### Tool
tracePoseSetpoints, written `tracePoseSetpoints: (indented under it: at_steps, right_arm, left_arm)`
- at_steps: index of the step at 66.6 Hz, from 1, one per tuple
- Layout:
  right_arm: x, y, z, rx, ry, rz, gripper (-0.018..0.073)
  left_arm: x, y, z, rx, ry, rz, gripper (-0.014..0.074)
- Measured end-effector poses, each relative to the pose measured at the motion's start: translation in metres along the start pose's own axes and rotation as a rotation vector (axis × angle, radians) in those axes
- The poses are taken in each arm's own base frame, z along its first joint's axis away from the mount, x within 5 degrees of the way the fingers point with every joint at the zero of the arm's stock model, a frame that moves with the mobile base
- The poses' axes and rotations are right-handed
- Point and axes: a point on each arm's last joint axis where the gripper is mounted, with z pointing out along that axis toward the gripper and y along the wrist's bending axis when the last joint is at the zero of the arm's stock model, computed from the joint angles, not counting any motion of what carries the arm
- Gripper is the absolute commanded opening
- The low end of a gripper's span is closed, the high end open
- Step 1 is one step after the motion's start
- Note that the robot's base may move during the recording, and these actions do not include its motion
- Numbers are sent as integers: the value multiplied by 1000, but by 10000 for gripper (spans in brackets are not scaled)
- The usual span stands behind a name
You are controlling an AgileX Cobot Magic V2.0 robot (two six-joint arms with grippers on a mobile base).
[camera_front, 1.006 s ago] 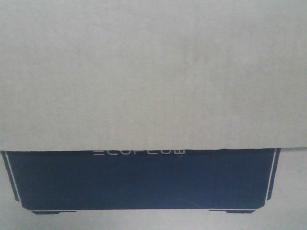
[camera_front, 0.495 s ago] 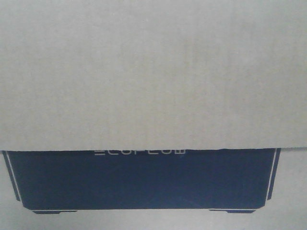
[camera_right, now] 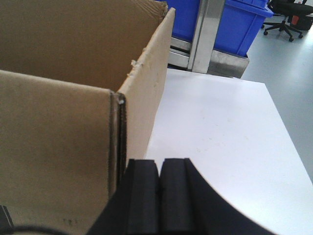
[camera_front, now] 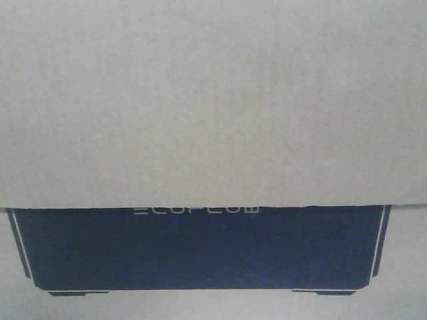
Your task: Grab box from left shelf to table start
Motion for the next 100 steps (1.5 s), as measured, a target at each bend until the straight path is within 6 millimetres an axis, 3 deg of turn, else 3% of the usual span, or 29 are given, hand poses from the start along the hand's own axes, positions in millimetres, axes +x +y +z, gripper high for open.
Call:
tracePoseSetpoints:
  at_steps: [9,75,87,100]
  right_arm:
    - [0,0,0,0,0,0,58]
    - [2,0,2,3,-9,1,58]
    - [29,-4,26,35,-68,94,58]
    - [76,-6,50,66,-73,181,58]
  left_arm:
    - [8,1,2,0,-3,-2,-92]
    - [5,0,2,5,-42,-4,-92]
    - [5,0,2,5,-42,-4,-92]
    - [4,0,2,5,-43,-4,-92]
